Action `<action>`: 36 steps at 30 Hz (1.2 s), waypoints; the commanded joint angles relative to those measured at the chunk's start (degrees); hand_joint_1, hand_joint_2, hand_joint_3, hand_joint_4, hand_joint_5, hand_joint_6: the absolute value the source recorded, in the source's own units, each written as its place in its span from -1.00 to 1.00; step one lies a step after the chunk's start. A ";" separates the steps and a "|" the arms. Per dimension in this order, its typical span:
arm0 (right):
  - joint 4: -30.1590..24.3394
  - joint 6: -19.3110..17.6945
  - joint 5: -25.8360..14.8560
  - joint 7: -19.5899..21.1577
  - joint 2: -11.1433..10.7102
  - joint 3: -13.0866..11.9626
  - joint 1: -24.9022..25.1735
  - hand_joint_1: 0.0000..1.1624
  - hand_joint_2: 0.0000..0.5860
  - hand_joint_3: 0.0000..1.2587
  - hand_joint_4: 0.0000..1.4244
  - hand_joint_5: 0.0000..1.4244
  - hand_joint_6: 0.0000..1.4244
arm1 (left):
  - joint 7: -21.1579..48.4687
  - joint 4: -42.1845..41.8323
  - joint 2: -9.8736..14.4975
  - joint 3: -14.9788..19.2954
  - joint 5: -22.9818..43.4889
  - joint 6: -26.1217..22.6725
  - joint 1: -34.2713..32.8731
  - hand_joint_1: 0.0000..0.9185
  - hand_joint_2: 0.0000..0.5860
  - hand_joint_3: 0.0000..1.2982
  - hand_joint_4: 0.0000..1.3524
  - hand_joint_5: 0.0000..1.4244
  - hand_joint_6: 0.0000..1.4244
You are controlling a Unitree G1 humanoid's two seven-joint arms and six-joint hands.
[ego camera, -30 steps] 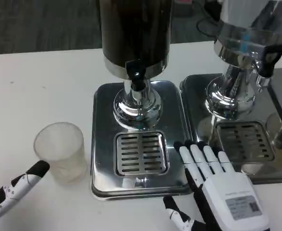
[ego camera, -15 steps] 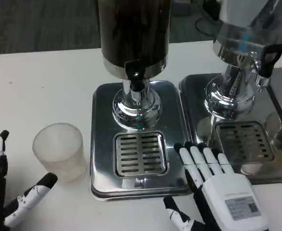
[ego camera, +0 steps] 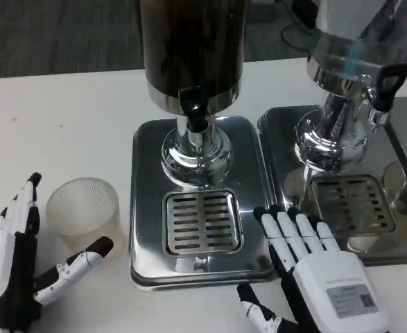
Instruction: Grasp the cup under the faucet to collect the drink, then remove the cup.
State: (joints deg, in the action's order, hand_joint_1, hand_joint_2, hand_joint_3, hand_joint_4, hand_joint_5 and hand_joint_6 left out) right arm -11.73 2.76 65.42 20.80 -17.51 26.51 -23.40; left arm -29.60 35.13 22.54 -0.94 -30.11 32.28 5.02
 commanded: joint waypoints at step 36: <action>-1.20 1.13 -1.39 -1.05 0.10 -0.59 -0.25 -0.67 0.32 -1.00 -1.00 -1.00 -0.86 | -18.93 16.20 0.67 -8.45 -5.91 7.54 -10.73 -0.11 -0.66 -0.41 -0.20 0.10 0.21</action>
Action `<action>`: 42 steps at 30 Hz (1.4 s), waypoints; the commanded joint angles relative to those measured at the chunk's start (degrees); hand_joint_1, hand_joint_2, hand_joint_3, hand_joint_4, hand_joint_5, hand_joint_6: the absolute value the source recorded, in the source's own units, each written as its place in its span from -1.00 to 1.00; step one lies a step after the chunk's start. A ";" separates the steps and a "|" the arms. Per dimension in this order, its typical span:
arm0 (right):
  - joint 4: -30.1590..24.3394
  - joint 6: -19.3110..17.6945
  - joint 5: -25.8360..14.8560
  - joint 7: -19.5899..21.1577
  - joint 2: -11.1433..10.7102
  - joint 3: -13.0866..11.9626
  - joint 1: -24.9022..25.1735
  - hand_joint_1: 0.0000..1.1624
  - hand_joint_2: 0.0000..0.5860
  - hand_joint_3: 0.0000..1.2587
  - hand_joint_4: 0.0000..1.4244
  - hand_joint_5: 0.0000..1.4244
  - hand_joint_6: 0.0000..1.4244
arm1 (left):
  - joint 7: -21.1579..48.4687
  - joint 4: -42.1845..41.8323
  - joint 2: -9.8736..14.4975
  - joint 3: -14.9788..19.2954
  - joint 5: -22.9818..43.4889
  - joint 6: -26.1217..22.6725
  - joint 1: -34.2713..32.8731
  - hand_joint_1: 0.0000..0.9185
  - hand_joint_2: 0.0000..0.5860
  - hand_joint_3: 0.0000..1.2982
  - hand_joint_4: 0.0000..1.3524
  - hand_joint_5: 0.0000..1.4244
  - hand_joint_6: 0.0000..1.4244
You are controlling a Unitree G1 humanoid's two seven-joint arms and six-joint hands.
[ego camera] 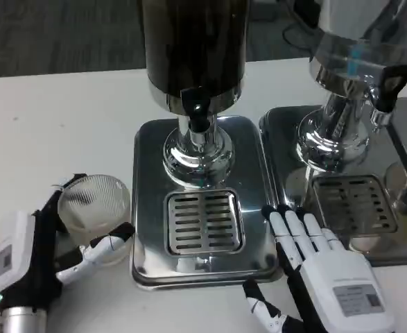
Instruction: Grasp the cup under the faucet to collect the drink, then remove the cup.
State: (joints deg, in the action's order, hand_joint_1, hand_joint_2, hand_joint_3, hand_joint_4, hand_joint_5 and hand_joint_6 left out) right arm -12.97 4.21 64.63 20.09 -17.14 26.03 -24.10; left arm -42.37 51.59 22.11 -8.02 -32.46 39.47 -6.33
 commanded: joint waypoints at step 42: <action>1.63 0.30 -0.59 1.12 0.87 0.28 1.81 -0.67 0.32 -1.00 -1.00 -1.00 -0.82 | -15.38 -4.14 3.25 -2.91 -6.93 3.11 -1.41 -0.06 -0.62 -0.26 -0.08 0.20 0.31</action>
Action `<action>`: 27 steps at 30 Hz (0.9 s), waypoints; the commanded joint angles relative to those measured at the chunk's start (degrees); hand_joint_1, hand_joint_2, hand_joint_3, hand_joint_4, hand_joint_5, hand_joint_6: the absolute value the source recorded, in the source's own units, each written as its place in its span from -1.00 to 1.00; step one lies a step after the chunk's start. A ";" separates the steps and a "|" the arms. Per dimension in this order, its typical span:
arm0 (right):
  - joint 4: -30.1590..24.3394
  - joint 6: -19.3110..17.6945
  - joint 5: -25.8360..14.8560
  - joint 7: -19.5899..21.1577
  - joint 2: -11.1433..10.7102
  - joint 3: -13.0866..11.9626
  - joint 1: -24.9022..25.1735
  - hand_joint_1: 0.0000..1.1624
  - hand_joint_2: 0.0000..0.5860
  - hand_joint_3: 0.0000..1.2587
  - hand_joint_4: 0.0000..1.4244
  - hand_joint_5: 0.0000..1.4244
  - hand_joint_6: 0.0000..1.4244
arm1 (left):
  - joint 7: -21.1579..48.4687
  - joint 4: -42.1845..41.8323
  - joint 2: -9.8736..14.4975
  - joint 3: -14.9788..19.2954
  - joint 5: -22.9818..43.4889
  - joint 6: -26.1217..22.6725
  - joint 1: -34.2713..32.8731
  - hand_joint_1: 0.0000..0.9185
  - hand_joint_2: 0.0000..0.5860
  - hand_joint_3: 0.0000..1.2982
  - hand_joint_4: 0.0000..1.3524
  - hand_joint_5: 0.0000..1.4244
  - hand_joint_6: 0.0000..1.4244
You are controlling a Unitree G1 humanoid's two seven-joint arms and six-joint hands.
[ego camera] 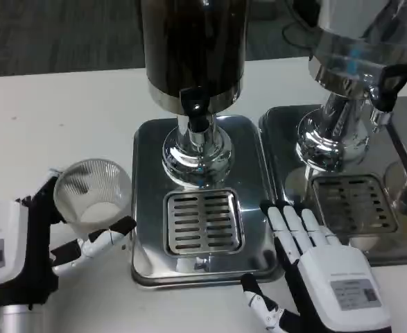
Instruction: Grasp the cup under the faucet to collect the drink, then remove the cup.
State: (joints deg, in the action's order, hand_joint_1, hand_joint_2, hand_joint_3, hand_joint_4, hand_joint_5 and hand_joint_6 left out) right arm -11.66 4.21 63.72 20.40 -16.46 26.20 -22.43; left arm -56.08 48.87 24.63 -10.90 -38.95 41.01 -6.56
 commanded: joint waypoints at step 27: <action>-1.47 1.71 0.91 0.74 0.42 0.26 -1.36 -0.67 0.32 -1.00 -1.00 -1.00 -0.82 | 9.49 10.34 -6.98 -11.18 -2.24 0.08 -12.90 -0.32 -0.70 -0.33 -0.16 0.14 0.25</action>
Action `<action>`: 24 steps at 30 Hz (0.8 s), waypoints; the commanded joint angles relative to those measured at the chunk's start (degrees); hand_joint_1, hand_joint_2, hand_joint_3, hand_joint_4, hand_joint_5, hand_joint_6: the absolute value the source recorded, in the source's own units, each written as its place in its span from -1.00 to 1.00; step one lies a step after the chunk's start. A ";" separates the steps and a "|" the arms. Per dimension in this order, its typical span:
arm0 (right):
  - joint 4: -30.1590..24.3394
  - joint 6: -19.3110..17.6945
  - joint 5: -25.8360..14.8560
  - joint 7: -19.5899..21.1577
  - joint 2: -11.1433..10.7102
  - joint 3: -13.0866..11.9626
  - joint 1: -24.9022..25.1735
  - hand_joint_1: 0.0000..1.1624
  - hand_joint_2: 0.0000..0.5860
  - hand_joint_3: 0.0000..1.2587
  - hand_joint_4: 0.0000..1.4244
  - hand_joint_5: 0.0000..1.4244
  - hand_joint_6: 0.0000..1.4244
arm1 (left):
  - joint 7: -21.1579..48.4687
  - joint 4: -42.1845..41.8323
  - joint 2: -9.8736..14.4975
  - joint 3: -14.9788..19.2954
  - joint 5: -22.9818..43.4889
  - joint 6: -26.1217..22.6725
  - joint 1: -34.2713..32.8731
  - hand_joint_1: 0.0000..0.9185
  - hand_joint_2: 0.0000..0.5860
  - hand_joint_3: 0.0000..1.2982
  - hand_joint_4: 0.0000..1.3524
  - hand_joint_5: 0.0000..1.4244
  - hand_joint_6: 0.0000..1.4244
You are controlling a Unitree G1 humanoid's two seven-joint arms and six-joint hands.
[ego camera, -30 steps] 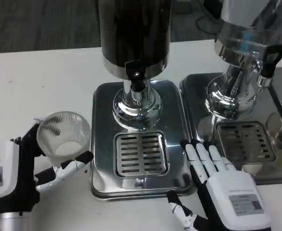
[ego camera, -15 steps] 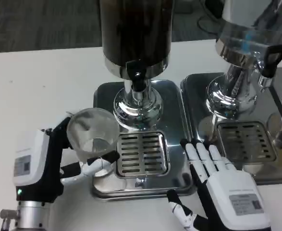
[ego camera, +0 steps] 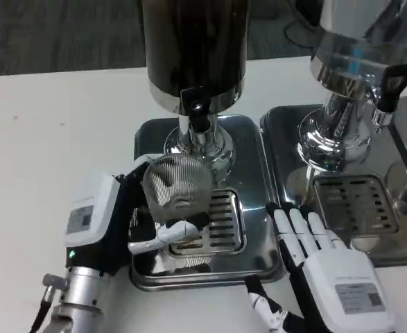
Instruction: Grasp the cup under the faucet to collect the drink, then remove the cup.
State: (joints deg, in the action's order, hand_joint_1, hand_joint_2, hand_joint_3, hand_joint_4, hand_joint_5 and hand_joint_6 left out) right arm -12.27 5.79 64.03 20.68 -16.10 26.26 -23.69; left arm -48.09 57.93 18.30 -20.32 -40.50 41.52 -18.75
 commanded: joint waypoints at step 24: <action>-1.18 -0.49 -0.79 0.18 -0.44 -0.60 0.20 -0.89 0.19 -1.00 -1.00 -1.00 -0.82 | 1.26 -2.98 1.78 -2.64 -0.37 -3.69 1.22 -1.00 -1.00 -0.86 -0.77 -0.43 -0.52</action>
State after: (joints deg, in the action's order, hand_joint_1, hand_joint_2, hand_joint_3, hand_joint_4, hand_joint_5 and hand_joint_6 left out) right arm -13.53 5.79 63.63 20.67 -16.25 25.93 -23.65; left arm -45.99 56.73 18.64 -23.53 -41.08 37.84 -19.55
